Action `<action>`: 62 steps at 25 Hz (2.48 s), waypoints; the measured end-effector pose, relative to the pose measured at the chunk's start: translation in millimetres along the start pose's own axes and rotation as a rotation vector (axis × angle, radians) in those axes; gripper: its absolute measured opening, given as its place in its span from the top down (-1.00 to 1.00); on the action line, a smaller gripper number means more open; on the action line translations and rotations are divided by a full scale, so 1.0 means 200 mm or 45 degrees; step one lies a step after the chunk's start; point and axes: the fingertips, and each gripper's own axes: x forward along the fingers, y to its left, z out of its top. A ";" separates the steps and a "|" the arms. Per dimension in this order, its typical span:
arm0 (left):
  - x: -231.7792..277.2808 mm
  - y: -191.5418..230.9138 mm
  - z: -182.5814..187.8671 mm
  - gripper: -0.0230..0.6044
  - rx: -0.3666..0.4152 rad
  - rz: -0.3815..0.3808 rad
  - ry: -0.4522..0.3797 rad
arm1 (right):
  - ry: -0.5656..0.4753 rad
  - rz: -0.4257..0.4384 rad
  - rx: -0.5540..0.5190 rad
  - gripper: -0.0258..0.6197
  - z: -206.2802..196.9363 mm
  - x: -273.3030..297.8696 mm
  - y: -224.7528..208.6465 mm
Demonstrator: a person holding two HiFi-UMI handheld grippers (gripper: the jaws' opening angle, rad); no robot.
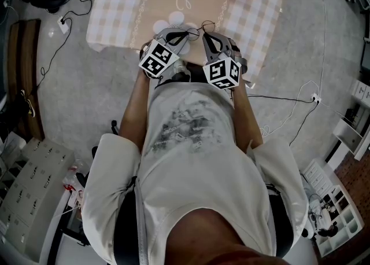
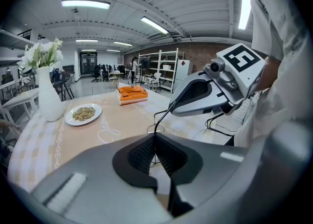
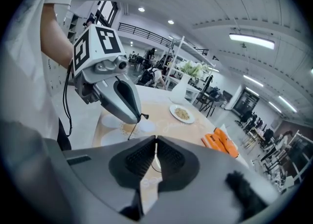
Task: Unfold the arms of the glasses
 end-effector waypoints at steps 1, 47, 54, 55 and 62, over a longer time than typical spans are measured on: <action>0.00 0.00 0.00 0.88 0.000 0.001 -0.003 | -0.001 -0.004 0.009 0.84 0.00 0.00 -0.01; -0.03 0.04 0.00 0.88 -0.025 0.015 -0.031 | -0.076 -0.179 0.458 0.85 -0.10 -0.14 -0.25; -0.03 0.05 0.00 0.88 -0.030 0.019 -0.038 | -0.083 -0.191 0.506 0.85 -0.12 -0.14 -0.27; -0.03 0.05 0.00 0.88 -0.031 0.020 -0.039 | -0.085 -0.193 0.513 0.85 -0.12 -0.14 -0.27; -0.04 0.06 0.00 0.88 -0.038 0.030 -0.047 | -0.081 -0.207 0.578 0.85 -0.17 -0.16 -0.28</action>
